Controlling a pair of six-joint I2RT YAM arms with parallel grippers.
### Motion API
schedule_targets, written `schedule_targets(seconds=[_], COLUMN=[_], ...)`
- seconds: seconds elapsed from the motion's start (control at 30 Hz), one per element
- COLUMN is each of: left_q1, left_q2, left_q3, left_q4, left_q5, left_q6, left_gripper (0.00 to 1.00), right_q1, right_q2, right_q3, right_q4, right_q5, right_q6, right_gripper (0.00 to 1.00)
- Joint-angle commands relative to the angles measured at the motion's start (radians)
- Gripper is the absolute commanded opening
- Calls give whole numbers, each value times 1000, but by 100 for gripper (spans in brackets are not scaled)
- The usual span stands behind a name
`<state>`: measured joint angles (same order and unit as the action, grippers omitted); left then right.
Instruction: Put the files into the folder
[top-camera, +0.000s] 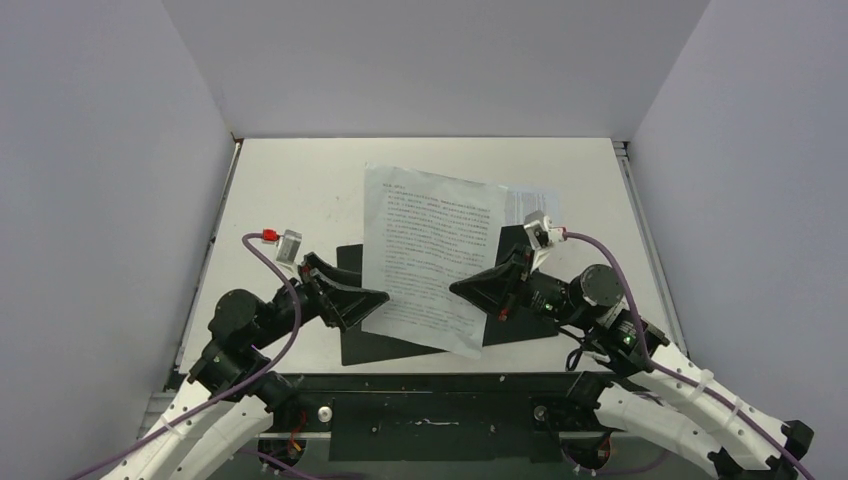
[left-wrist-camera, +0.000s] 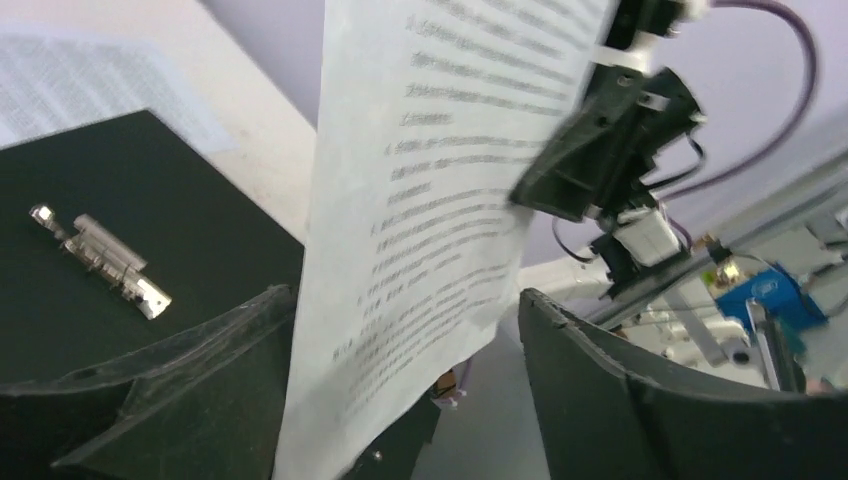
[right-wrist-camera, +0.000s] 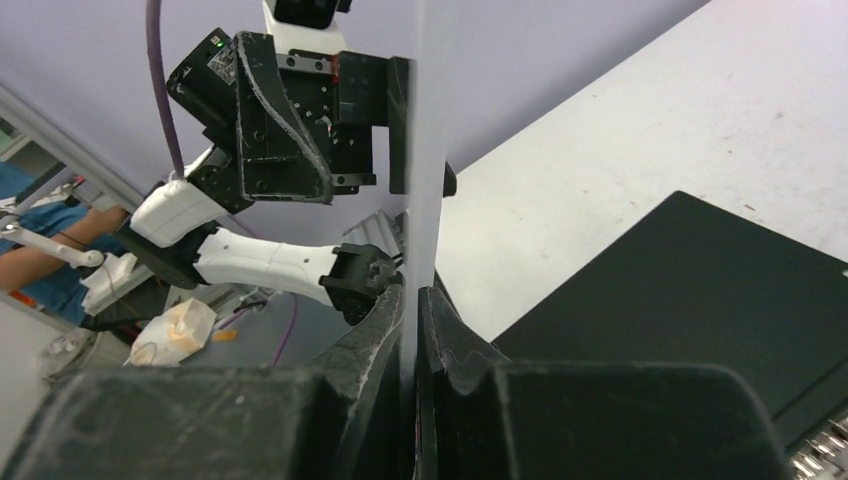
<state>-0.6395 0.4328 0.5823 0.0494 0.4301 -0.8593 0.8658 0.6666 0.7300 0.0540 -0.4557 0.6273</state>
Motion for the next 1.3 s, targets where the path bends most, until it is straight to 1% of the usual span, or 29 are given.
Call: schedule_targets(seconds=[0.0,0.1,0.2,0.33,0.43,0.5,0.6,0.77,0.93,1.03,1.17,1.27], left_q1=[6,6,6,6,6,5,4,2,-3,-6,-6,-7], left_q2=[-5,15,63,134,188,221,263,319,367,380,395,404], left_q3=[9,11,11,-10,-20,-21,-23,-55,-81,-94,-122,-132], left_q4=[-191,-259,-282,-255,-229,-218,-210,-155,-115,-99,-66,-63], left_q5=[-224,-300,-329,-319,-317,-316,-317,-291,-270,-259,-238,-220], left_q6=[39,52,62,61,63,66,72,63,43,44,36,34], left_gripper=[84,90,94,96,97,97,97,97,97,97,97,97], right_q1=[7,6,5,-12,-57,-122,-258,-446,-583,-629,-653,-669], right_q2=[51,105,169,237,285,312,354,413,456,461,468,470], right_q3=[125,208,279,361,422,450,476,465,413,390,313,269], right_q4=[-204,-365,-512,-641,-723,-765,-812,-847,-847,-836,-761,-713], right_q5=[100,181,251,302,304,249,109,-89,-185,-191,-280,-305], right_q6=[-128,-189,-226,-223,-216,-217,-228,-232,-223,-216,-162,-128], right_gripper=[5,5,5,5,5,5,5,5,5,5,5,5])
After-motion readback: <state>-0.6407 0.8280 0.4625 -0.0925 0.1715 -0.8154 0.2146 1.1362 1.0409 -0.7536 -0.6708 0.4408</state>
